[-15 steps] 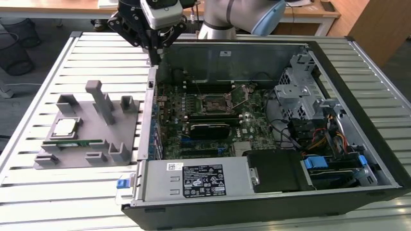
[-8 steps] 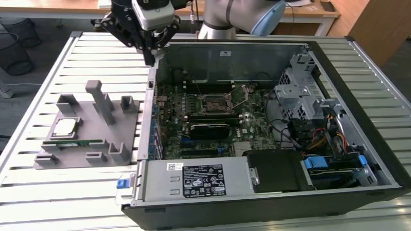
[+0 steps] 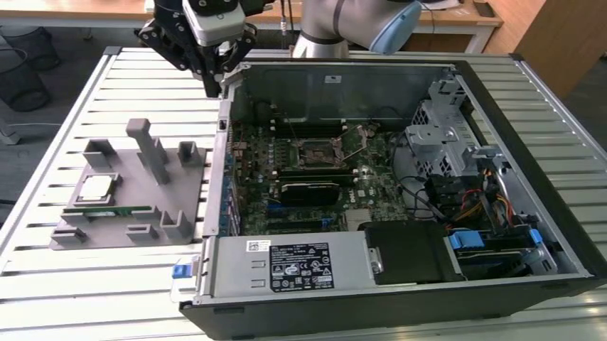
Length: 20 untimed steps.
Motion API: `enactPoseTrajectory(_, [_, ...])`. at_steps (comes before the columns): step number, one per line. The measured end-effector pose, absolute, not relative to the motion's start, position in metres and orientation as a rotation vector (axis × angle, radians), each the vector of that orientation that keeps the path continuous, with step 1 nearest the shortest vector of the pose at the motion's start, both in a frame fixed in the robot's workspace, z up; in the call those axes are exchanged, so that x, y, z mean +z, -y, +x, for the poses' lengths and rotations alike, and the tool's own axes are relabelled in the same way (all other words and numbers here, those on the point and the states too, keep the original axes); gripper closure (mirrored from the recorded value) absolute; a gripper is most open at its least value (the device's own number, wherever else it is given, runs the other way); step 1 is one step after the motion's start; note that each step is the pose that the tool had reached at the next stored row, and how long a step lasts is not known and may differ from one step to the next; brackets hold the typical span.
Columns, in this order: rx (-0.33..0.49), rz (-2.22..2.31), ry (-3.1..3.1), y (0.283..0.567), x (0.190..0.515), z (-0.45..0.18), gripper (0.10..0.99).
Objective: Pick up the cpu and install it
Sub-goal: 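Reach for the cpu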
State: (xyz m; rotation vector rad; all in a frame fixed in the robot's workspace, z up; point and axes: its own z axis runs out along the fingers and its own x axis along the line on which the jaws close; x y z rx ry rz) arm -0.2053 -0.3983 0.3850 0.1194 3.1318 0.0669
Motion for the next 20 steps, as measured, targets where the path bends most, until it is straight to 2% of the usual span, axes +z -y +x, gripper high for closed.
enactPoseTrajectory(20, [0.066, 0.12, -3.144, 0.398, 0.381, -0.236, 0.98])
